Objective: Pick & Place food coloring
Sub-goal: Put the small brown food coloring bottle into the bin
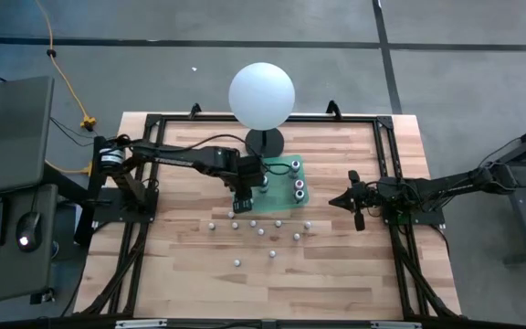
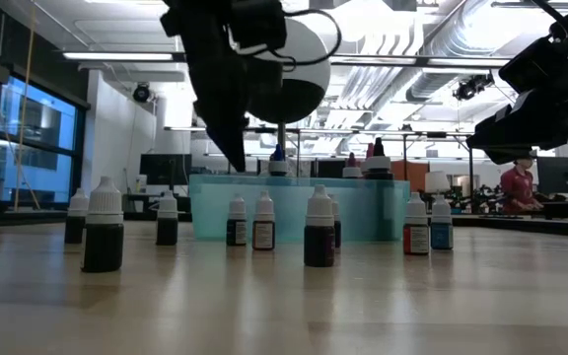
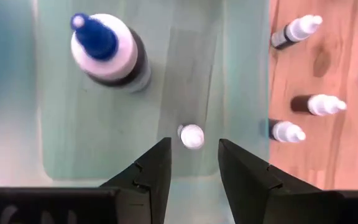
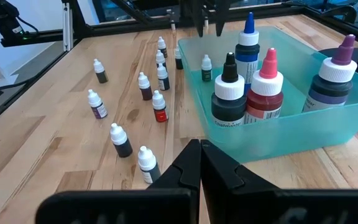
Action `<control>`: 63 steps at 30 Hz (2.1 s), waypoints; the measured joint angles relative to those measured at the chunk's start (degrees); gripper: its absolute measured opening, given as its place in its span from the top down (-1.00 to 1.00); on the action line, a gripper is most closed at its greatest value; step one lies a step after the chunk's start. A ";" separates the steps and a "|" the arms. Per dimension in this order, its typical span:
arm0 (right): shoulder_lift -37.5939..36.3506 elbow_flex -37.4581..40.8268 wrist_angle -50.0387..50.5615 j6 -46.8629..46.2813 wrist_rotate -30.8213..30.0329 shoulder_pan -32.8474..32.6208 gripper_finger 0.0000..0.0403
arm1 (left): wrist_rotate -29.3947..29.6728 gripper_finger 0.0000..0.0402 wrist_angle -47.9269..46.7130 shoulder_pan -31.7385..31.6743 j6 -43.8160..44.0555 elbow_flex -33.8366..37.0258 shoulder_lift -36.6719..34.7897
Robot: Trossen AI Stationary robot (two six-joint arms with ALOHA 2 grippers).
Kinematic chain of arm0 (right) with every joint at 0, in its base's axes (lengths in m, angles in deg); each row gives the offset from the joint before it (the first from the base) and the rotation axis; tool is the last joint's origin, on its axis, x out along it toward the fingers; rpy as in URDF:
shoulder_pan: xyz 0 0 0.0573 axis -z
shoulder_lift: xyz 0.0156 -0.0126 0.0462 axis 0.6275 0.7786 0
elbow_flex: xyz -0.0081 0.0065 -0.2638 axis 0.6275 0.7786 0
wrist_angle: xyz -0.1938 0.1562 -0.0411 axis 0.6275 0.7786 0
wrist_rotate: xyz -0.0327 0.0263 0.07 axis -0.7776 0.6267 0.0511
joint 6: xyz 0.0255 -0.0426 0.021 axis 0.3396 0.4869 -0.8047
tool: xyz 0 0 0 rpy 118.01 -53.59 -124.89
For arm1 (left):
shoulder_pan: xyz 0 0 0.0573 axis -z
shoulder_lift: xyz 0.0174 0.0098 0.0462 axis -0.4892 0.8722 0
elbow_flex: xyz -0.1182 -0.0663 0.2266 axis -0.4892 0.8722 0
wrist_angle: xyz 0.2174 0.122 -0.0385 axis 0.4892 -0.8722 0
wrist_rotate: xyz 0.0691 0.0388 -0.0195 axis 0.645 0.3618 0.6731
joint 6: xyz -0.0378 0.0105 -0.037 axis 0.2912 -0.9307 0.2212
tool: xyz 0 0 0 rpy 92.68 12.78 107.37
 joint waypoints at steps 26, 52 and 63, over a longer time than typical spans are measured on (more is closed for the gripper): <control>0.00 0.01 0.01 -0.02 -0.01 -0.01 1.00 | -1.50 0.35 -14.60 0.00 7.33 -0.06 -16.76; 0.00 0.00 0.01 0.00 0.00 0.01 1.00 | 11.37 0.36 -28.51 17.52 63.42 -0.04 -19.36; 0.01 0.00 -0.03 -0.01 0.02 -0.01 1.00 | 10.84 0.28 -26.74 23.06 68.35 0.05 -15.66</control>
